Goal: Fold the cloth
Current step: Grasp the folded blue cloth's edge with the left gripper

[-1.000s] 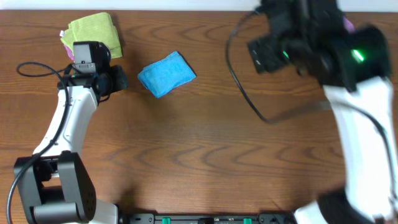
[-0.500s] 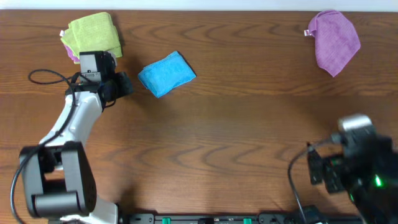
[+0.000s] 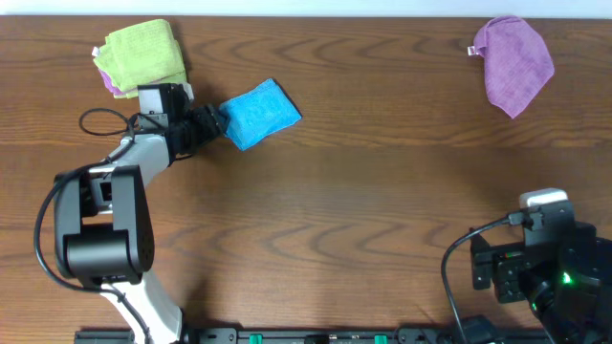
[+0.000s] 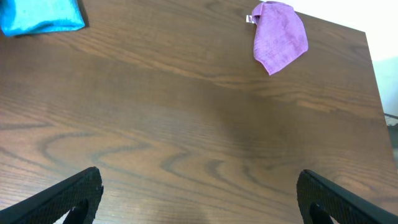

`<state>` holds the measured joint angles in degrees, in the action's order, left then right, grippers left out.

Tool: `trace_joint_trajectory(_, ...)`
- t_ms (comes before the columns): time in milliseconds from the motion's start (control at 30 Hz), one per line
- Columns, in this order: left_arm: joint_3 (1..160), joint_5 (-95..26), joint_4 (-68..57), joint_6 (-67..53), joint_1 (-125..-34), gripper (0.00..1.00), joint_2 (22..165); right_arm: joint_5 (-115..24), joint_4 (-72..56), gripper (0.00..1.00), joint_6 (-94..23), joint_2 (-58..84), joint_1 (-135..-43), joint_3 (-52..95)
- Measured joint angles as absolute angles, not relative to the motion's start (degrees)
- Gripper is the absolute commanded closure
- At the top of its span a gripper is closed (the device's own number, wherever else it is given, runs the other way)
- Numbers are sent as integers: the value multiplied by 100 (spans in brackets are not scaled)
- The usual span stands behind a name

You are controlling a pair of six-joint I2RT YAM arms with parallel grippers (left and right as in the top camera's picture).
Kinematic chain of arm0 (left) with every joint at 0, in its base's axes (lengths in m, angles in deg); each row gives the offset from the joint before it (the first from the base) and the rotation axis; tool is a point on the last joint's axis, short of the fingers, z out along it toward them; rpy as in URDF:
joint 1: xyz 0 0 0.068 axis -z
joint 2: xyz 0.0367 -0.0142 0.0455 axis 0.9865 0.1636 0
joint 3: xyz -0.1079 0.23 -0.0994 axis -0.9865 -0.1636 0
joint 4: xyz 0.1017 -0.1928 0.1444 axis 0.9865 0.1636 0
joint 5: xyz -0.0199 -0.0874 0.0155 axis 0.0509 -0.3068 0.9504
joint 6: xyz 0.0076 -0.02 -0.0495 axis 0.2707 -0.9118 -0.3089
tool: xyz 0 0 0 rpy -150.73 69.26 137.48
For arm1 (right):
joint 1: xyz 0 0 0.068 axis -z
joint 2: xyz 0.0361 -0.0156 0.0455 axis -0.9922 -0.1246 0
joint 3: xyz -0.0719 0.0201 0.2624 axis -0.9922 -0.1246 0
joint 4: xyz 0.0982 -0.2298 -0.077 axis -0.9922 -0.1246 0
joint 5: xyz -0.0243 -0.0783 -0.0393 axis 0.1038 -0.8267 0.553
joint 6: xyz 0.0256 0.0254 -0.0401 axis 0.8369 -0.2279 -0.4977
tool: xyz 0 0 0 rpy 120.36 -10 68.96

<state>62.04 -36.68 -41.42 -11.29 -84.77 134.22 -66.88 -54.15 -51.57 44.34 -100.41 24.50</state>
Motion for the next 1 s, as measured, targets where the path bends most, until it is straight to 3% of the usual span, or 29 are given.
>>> trace_joint_trajectory(433,6221,-3979,-4666,-1457,-8210,19,13627,-6688,-5369,1,-5013,4430,-10038,2450)
trace_joint_trajectory(767,6350,-4007,-5025,-1527,-7909,19,13863,-6688,-5328,1,-5006,4430,-10038,2450)
trace_joint_trajectory(867,6377,-4009,-5234,-1586,-7832,20,13946,-6688,-5328,1,-4982,4430,-10038,2450)
trace_joint_trajectory(1000,6390,-3972,-5516,-1640,-7732,29,14062,-6688,-5328,1,-4899,4430,-10038,2450)
